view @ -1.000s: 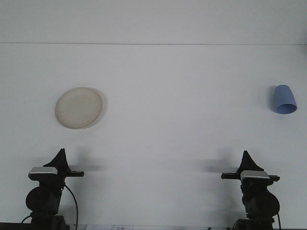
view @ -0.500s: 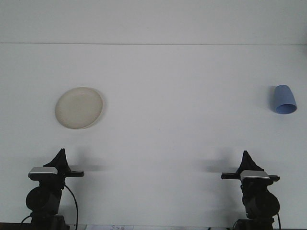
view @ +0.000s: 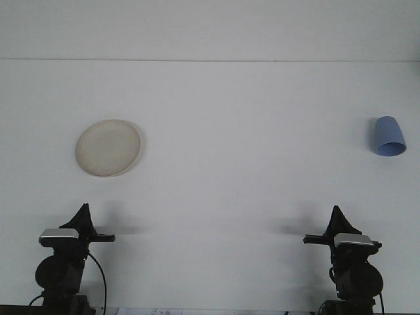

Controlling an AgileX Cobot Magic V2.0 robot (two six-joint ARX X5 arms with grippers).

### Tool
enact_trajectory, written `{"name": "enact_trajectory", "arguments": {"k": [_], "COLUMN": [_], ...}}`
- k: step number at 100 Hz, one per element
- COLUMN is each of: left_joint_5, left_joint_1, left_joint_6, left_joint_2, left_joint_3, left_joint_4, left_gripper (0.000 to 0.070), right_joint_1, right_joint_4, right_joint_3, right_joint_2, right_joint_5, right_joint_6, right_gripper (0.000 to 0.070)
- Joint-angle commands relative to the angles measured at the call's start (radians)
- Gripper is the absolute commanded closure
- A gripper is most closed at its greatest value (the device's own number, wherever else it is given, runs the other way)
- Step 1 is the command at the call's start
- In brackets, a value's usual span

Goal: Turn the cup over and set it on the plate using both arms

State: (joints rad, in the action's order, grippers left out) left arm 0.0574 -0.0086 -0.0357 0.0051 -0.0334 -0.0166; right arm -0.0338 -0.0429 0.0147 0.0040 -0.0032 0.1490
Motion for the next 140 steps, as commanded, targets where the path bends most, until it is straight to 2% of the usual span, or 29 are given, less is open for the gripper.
{"name": "enact_trajectory", "arguments": {"k": [1, 8, 23, 33, 43, 48, 59, 62, 65, 80, 97, 127, 140], "left_joint_5": [0.006, 0.006, 0.006, 0.006, 0.006, 0.006, 0.006, 0.006, 0.006, 0.006, 0.006, 0.006, 0.006], "left_joint_1": [0.002, 0.002, 0.002, 0.002, 0.002, 0.002, 0.002, 0.002, 0.002, 0.002, 0.002, 0.002, 0.002], "left_joint_6": [0.002, 0.002, 0.002, 0.002, 0.002, 0.002, 0.002, 0.002, 0.002, 0.002, 0.002, 0.002, 0.002], "left_joint_2": [-0.002, -0.002, -0.002, -0.002, -0.002, -0.002, -0.002, -0.002, -0.002, -0.002, -0.002, -0.002, -0.002], "left_joint_3": [0.019, 0.019, 0.019, 0.019, 0.019, 0.019, 0.019, 0.019, 0.019, 0.019, 0.019, 0.019, 0.019], "left_joint_4": [-0.015, -0.014, -0.014, -0.014, -0.014, -0.014, -0.014, -0.014, -0.015, -0.014, -0.014, -0.014, -0.014], "left_gripper": [0.0686, 0.0686, 0.0686, 0.0686, 0.0686, 0.0686, 0.0686, 0.0686, 0.0686, 0.0686, 0.0686, 0.0686, 0.0686], "right_joint_1": [0.000, 0.000, 0.000, 0.000, 0.000, 0.000, 0.000, 0.000, 0.000, -0.003, -0.065, -0.264, -0.353], "right_joint_4": [0.014, 0.026, 0.109, 0.090, 0.042, 0.012, -0.092, -0.124, -0.158, -0.278, -0.307, -0.261, -0.178], "right_joint_3": [-0.002, -0.002, 0.031, 0.140, 0.293, 0.373, 0.557, 0.603, 0.647, 0.804, 0.875, 0.878, 0.878], "right_joint_2": [-0.003, -0.003, -0.003, 0.026, 0.114, 0.174, 0.318, 0.359, 0.397, 0.579, 0.771, 1.073, 1.204], "right_joint_5": [-0.001, -0.001, 0.000, 0.067, 0.116, 0.117, 0.143, 0.149, 0.163, 0.244, 0.265, 0.264, 0.197], "right_joint_6": [0.093, 0.150, 0.204, 0.181, 0.089, 0.035, -0.080, -0.104, -0.124, -0.190, -0.206, -0.206, -0.219], "right_gripper": [0.0698, 0.0698, 0.0699, 0.0699, 0.0688, 0.0609, 0.0314, 0.0266, 0.0247, 0.0240, 0.0216, 0.0215, 0.0215]}}
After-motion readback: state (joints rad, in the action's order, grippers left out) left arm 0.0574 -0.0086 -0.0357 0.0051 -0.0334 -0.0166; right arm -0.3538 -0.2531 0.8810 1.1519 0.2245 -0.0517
